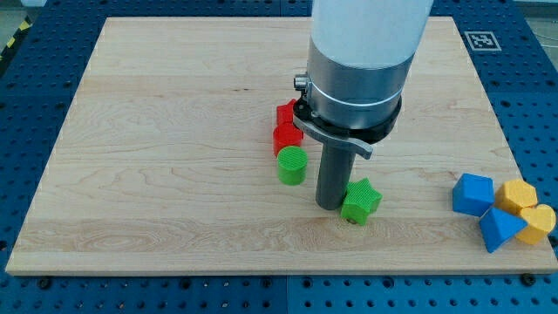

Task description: Move the green star to the left of the blue triangle

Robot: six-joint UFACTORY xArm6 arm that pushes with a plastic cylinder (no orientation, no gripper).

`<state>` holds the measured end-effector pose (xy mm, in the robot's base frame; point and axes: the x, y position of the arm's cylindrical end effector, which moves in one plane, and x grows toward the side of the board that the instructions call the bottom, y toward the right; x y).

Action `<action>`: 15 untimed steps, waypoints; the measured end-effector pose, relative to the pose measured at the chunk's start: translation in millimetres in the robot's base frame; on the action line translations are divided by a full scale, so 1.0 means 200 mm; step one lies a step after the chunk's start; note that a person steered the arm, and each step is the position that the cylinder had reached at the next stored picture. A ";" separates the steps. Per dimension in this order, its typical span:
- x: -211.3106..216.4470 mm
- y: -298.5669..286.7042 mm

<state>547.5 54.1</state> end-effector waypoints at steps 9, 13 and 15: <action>-0.12 0.26; -0.06 0.27; -0.03 0.30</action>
<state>542.2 114.1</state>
